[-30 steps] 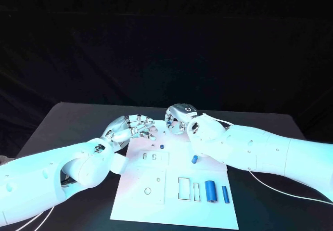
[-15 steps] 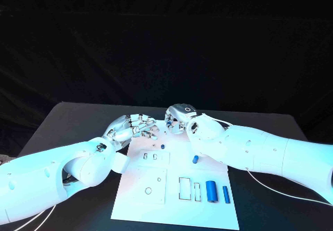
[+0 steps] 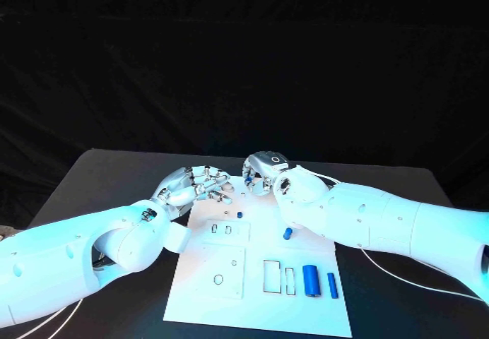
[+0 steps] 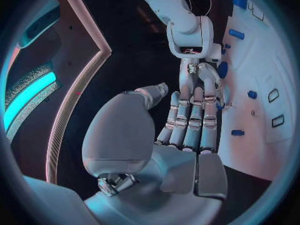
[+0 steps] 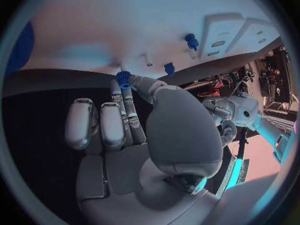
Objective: Assemble the parts on the task board
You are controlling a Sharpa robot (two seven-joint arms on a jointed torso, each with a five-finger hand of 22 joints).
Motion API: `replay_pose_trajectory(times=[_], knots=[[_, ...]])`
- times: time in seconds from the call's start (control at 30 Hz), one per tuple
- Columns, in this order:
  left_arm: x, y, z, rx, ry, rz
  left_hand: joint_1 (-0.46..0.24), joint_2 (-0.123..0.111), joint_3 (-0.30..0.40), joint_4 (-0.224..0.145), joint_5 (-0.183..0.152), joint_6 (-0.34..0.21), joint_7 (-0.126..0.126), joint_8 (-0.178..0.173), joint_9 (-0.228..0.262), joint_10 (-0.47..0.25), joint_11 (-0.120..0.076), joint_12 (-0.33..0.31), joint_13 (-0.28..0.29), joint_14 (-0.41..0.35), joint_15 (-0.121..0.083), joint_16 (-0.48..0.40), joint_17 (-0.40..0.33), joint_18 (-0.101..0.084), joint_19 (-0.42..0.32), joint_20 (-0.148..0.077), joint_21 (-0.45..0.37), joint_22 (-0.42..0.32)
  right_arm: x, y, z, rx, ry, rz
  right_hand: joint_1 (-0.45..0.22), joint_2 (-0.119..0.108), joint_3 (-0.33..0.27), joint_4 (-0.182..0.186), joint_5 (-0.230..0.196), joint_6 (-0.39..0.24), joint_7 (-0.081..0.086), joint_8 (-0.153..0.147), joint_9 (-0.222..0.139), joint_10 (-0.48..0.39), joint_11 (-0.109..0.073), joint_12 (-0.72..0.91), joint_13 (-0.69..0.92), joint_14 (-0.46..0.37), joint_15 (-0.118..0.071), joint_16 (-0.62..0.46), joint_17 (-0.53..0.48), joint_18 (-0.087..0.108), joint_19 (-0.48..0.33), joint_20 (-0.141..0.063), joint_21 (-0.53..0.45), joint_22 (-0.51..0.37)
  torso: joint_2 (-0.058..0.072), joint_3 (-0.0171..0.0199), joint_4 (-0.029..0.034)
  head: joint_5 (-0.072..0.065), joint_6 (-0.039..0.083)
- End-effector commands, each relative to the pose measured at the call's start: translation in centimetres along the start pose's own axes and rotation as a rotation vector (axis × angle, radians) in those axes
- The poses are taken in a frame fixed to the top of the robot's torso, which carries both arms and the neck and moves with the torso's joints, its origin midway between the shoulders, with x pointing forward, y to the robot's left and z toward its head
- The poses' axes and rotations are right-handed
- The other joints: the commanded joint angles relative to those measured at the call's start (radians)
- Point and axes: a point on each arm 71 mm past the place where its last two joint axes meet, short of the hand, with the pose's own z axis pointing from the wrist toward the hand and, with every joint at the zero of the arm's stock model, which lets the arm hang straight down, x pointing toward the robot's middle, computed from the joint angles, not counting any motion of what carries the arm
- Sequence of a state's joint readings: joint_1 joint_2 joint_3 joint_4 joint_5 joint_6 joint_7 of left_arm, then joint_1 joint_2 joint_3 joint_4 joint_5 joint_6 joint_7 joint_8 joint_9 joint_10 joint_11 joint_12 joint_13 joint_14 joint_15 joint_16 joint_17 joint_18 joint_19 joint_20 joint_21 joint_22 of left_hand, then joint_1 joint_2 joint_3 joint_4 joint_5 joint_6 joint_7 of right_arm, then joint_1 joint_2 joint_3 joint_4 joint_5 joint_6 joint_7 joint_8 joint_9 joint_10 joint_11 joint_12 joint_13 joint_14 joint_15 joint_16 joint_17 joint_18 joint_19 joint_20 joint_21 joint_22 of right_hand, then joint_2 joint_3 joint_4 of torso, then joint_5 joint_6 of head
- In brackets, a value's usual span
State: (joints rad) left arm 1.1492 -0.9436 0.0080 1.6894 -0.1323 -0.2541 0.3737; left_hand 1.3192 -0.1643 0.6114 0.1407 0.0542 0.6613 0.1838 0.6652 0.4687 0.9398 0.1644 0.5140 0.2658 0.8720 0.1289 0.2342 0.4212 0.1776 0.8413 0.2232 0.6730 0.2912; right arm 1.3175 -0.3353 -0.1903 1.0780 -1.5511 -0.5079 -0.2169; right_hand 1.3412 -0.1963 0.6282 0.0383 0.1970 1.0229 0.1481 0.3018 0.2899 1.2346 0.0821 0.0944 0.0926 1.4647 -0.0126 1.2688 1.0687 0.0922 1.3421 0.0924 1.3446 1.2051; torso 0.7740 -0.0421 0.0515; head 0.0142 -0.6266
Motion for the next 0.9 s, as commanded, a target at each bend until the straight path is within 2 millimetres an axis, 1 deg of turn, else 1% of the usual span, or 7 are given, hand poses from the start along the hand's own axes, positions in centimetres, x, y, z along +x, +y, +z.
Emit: replay_pose_trajectory(times=[0.03,0.6,0.63,0.67,0.77,0.87,0.9], knots=[[0.32,-0.17,0.07,0.007,0.025,-0.006,-0.013,0.0,0.007,0.0,0.001,-0.006,0.044,-0.004,-0.001,-0.007,-0.002,-0.004,-0.001,0.0,0.005,-0.004,0.001,0.001,-0.007,-0.001,-0.003,-0.002,0.35,0.01,-0.01,-0.012,0.027,-0.004,-0.005,-0.006,0.015,-0.018,0.002,-0.009,-0.001,-0.001,0.002,0.0,-0.005,-0.004,0.021,0.015,0.008,0.002,-0.002,-0.011,-0.002,0.008,-0.002,-0.001,0.0,0.0005,-0.0015,0.002,-0.003],[0.3,-0.17,0.1,0.003,0.025,-0.005,-0.015,0.0,0.007,0.002,0.0,-0.007,0.044,-0.004,-0.002,-0.007,-0.002,-0.004,-0.002,0.0,0.006,-0.004,0.002,0.001,-0.008,-0.001,-0.003,-0.002,0.52,0.07,-0.03,-0.016,0.032,0.009,-0.019,-0.02,0.014,-0.016,0.001,-0.031,0.007,-0.008,0.006,-0.02,0.003,-0.014,0.021,0.005,0.015,-0.012,-0.03,-0.004,-0.025,0.015,-0.023,-0.03,-0.001,0.0002,-0.0023,0.004,-0.004],[0.29,-0.17,0.1,0.002,0.025,-0.005,-0.015,0.0,0.007,0.002,0.0,-0.007,0.044,-0.004,-0.002,-0.007,-0.002,-0.004,-0.002,0.0,0.006,-0.004,0.002,0.001,-0.008,-0.001,-0.003,-0.002,0.51,0.05,-0.01,-0.015,0.029,0.011,-0.029,-0.029,0.014,-0.012,0.002,-0.052,0.015,-0.019,0.004,-0.043,0.011,-0.025,0.017,-0.005,0.022,-0.031,-0.059,0.002,-0.046,0.019,-0.045,-0.059,-0.001,0.0001,-0.0023,0.004,-0.004],[0.29,-0.17,0.1,0.002,0.025,-0.005,-0.016,0.001,0.007,0.003,0.0,-0.007,0.044,-0.004,-0.002,-0.007,-0.001,-0.005,-0.002,0.0,0.006,-0.005,0.002,0.002,-0.009,0.0,-0.004,-0.003,0.49,0.04,0.0,-0.015,0.027,0.012,-0.029,-0.029,0.014,-0.012,0.002,-0.052,0.015,-0.019,0.004,-0.043,0.011,-0.025,0.017,-0.005,0.022,-0.031,-0.059,0.002,-0.046,0.019,-0.045,-0.059,-0.001,0.0001,-0.0024,0.004,-0.003],[0.28,-0.16,0.1,0.001,0.025,-0.005,-0.016,0.001,0.007,0.003,0.0,-0.007,0.044,-0.004,-0.002,-0.007,-0.001,-0.005,-0.002,0.0,0.006,-0.005,0.002,0.002,-0.009,0.0,-0.004,-0.003,0.46,0.01,0.04,-0.015,0.022,0.016,-0.043,-0.054,0.002,-0.006,0.001,-0.109,0.034,-0.051,-0.002,-0.144,0.036,-0.03,-0.008,-0.044,0.042,-0.11,-0.171,0.03,-0.14,0.038,-0.145,-0.188,-0.001,-0.0002,-0.0026,0.006,-0.004],[0.26,-0.16,0.09,0.0,0.025,-0.005,-0.016,0.001,0.007,0.003,0.0,-0.007,0.044,-0.004,-0.002,-0.007,-0.001,-0.005,-0.002,0.0,0.006,-0.005,0.002,0.002,-0.009,0.0,-0.004,-0.003,0.49,0.01,0.07,-0.015,0.025,0.018,-0.033,-0.054,-0.031,-0.007,0.001,-0.135,0.041,-0.071,-0.004,-0.216,0.046,-0.026,-0.025,-0.089,0.051,-0.195,-0.285,0.053,-0.218,0.048,-0.239,-0.299,0.0,0.0001,-0.0021,0.007,-0.004],[0.25,-0.16,0.09,0.0,0.024,-0.005,-0.016,0.001,0.007,0.003,0.0,-0.007,0.044,-0.004,-0.002,-0.007,-0.001,-0.005,-0.002,0.0,0.006,-0.005,0.002,0.002,-0.009,0.0,-0.004,-0.003,0.5,0.01,0.07,-0.015,0.026,0.019,-0.03,-0.052,-0.039,-0.006,0.001,-0.137,0.043,-0.073,-0.003,-0.221,0.047,-0.022,-0.025,-0.089,0.051,-0.199,-0.29,0.054,-0.22,0.049,-0.246,-0.305,0.0,0.0006,-0.0017,0.006,-0.004]])
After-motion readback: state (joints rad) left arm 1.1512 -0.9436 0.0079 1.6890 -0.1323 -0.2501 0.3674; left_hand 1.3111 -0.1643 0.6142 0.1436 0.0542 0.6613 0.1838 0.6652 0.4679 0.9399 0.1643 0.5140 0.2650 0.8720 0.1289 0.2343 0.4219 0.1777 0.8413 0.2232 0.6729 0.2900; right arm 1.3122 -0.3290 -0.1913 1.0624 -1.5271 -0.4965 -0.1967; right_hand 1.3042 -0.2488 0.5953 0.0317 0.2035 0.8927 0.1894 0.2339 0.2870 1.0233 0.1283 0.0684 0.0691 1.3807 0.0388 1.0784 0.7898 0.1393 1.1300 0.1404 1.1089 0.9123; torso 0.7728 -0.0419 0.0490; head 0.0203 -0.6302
